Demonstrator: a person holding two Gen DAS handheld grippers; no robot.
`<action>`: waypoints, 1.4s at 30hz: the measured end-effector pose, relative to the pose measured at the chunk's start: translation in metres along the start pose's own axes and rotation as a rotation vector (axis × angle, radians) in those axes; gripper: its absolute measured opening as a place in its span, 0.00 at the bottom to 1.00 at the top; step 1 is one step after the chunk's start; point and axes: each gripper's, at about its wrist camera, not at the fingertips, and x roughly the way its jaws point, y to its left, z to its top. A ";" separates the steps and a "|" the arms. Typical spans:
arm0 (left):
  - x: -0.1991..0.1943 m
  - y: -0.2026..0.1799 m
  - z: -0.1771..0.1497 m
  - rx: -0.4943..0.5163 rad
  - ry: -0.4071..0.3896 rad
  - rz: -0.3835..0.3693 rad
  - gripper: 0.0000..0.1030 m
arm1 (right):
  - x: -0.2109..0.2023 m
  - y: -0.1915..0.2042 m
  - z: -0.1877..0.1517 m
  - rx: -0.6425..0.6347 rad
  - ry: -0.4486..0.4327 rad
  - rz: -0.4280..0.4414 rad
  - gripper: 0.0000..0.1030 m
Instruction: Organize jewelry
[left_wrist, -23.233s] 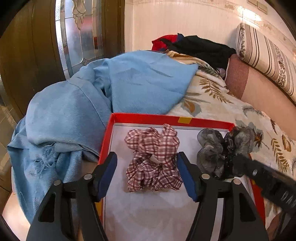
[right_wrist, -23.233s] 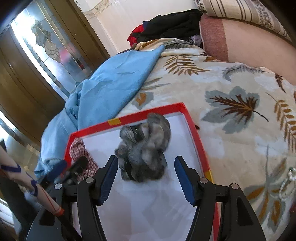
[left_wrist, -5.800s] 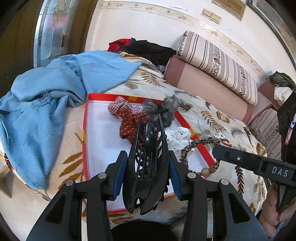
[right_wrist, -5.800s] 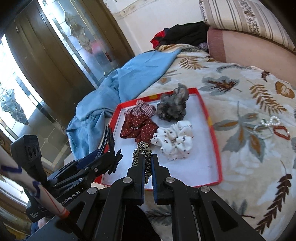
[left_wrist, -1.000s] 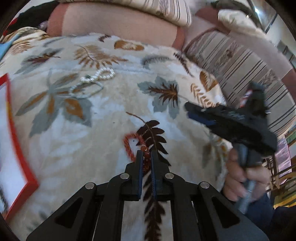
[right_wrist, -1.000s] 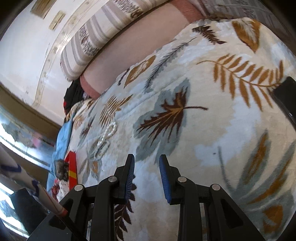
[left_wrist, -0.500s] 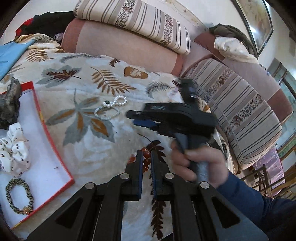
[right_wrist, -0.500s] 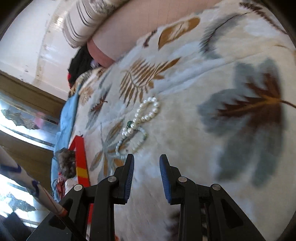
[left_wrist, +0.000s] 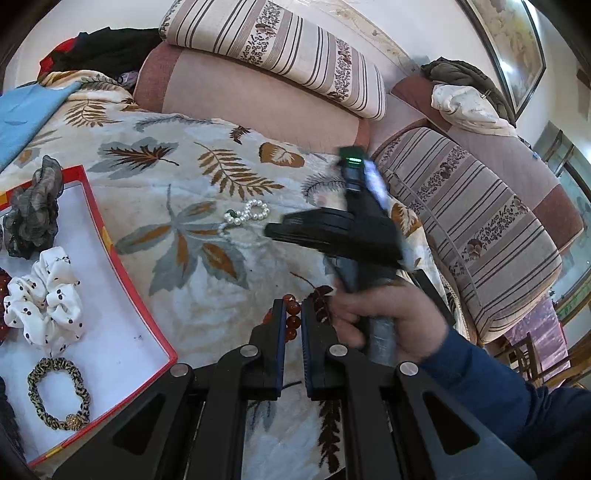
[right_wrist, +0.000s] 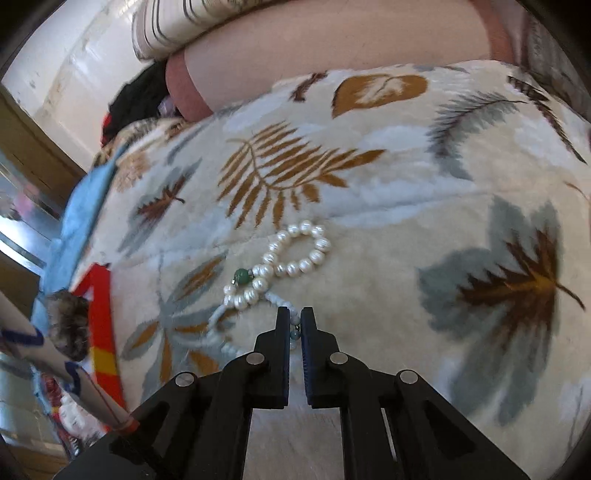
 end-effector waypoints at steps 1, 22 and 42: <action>0.000 0.000 -0.001 0.001 0.000 0.000 0.07 | -0.012 -0.005 -0.004 0.003 -0.017 0.016 0.06; -0.016 -0.047 -0.020 0.068 -0.009 0.008 0.07 | -0.158 -0.064 -0.087 0.115 -0.140 0.249 0.06; -0.067 -0.030 -0.031 0.025 -0.096 0.033 0.07 | -0.176 -0.009 -0.098 0.008 -0.134 0.287 0.06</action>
